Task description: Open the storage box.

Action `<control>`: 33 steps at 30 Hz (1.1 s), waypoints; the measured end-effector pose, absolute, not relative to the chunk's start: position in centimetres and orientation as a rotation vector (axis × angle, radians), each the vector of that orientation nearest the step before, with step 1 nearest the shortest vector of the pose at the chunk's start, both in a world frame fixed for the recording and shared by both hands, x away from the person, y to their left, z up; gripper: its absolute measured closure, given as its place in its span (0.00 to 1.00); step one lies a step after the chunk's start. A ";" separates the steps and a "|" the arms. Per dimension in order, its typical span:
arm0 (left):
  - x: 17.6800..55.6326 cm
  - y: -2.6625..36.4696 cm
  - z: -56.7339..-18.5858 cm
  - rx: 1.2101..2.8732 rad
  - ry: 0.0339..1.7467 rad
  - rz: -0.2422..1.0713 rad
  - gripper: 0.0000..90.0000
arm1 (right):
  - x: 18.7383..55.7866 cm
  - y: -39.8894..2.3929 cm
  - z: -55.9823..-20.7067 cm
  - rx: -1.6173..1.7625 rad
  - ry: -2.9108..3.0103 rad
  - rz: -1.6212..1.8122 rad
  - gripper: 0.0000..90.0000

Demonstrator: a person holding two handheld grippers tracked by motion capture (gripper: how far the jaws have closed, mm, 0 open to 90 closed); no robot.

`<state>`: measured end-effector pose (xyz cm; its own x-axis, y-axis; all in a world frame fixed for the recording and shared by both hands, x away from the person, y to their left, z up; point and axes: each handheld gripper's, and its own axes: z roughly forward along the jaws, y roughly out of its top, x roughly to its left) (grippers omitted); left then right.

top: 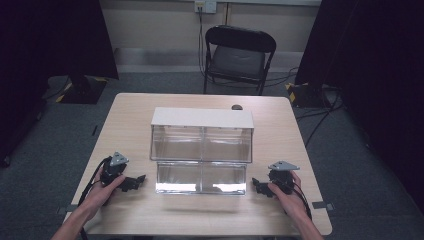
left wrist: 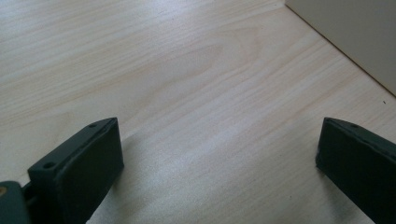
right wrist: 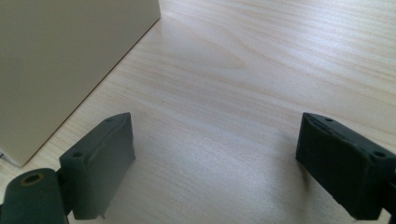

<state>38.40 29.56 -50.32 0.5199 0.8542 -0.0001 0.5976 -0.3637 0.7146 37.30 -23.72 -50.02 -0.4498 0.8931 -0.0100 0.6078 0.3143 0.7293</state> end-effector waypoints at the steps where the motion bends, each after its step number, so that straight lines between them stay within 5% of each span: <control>1: 38.4 29.7 -50.3 2.108 1.165 0.496 0.00 | 37.3 -23.7 -50.0 1.332 2.172 0.933 0.12; 9: 38.2 29.8 -50.2 2.094 1.176 0.493 0.02 | 37.3 -23.7 -50.0 1.330 2.173 0.934 0.12; 12: 38.1 30.0 -50.1 2.095 1.180 0.507 0.06 | 37.3 -23.7 -50.0 1.331 2.173 0.935 0.12; 13: 38.0 30.0 -50.0 2.087 1.186 0.507 0.17 | 37.3 -23.7 -50.0 1.329 2.173 0.934 0.12; 18: 37.9 30.1 -49.8 2.078 1.190 0.519 0.20 | 37.3 -23.7 -50.0 1.329 2.173 0.934 0.12; 33: 36.0 28.4 -46.5 2.011 0.976 0.477 0.18 | 37.3 -23.7 -50.0 1.329 2.173 0.934 0.12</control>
<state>36.04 28.42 -46.54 0.6259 0.7797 -0.0188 0.4646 -0.3533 0.8120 37.34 -23.72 -50.03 -0.4514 0.8923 -0.0102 0.6065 0.3152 0.7300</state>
